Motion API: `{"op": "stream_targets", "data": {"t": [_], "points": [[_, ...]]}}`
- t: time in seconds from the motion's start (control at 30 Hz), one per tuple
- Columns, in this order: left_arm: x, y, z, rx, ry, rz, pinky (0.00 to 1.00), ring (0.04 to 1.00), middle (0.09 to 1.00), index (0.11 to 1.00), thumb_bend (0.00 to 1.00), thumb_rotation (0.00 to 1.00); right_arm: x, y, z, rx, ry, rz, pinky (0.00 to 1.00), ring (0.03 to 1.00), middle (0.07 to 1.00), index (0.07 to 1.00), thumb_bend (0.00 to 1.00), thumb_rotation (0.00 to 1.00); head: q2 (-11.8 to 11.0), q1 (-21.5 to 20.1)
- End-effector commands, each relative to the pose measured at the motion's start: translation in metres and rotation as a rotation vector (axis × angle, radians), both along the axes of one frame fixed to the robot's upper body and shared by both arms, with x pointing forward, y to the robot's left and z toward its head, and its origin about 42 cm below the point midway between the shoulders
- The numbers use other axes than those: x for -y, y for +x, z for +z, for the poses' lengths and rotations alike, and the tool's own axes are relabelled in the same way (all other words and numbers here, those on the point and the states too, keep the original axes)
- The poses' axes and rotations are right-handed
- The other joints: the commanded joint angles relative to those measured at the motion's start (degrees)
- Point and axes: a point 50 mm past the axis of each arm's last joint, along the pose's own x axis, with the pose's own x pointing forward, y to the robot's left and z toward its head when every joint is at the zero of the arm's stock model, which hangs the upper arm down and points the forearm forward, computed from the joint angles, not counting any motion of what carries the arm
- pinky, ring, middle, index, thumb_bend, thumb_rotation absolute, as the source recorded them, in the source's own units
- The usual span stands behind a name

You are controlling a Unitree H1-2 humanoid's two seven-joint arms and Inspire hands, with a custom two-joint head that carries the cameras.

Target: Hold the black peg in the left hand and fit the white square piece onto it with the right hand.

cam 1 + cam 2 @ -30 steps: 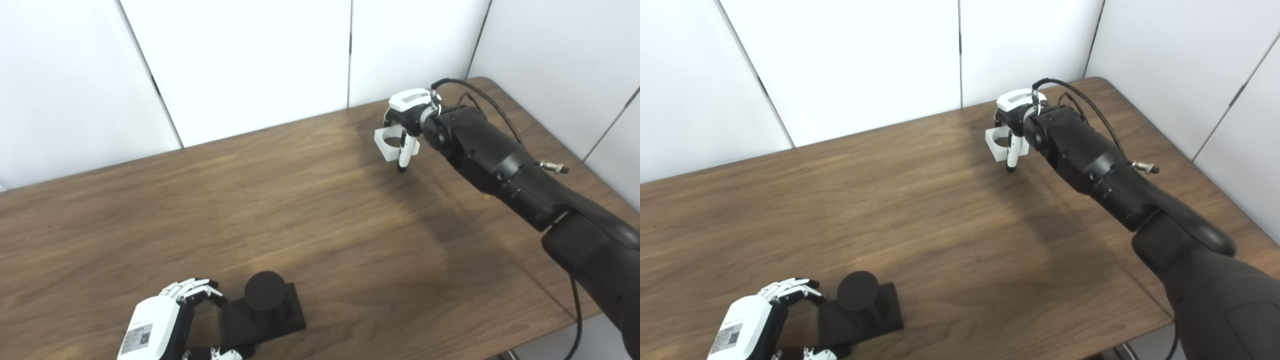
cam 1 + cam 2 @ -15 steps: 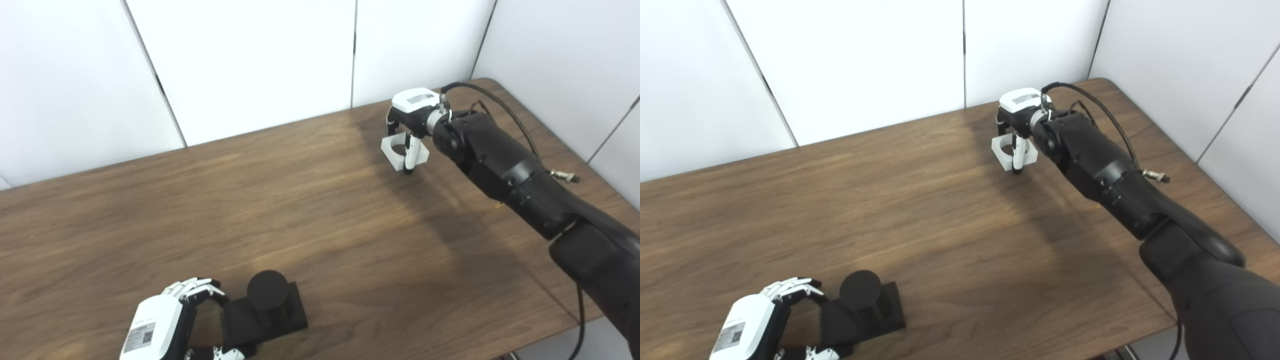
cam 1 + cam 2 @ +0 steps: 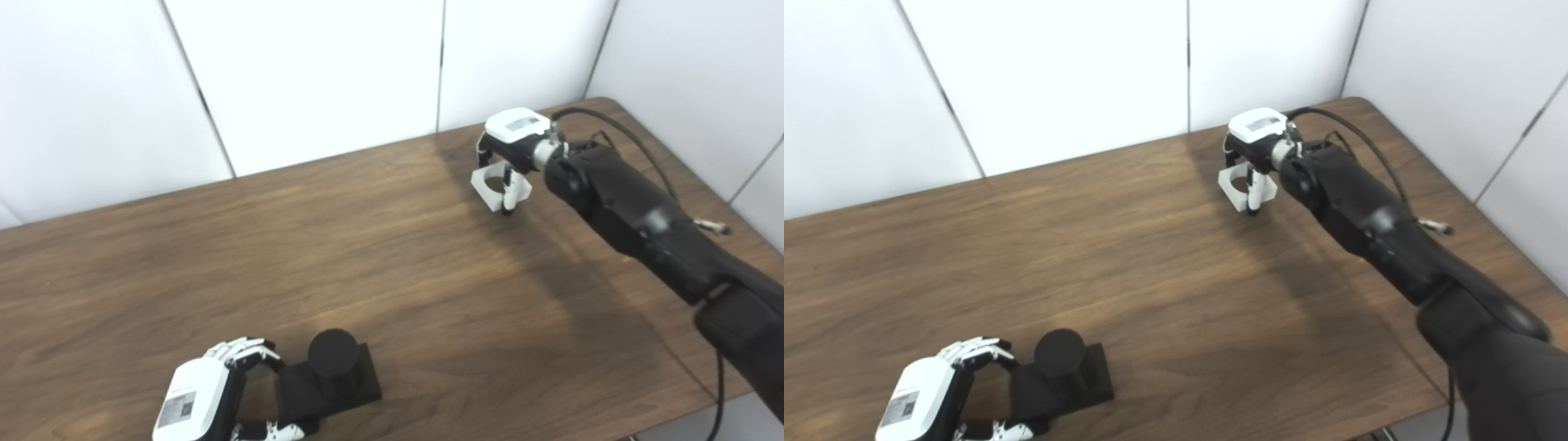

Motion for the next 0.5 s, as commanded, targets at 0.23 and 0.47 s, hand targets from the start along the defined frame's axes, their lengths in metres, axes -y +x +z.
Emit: {"op": "stream_targets", "data": {"t": [0.23,0.47], "points": [[0.009,-0.003,-0.008,-0.039,0.041,-0.004,0.87,0.819,0.766,0.485,0.52,0.05,-0.041,-0.031,0.075,0.124,-0.049,0.223,0.86,0.836,0.774,0.486,0.52,0.14,1.7,5.4],[0.015,-0.001,-0.009,-0.047,0.039,0.006,0.88,0.826,0.773,0.485,0.52,0.05,-0.085,-0.069,0.097,0.107,-0.053,0.382,0.89,0.805,0.763,0.486,0.52,0.14,3.4,8.0]]}}
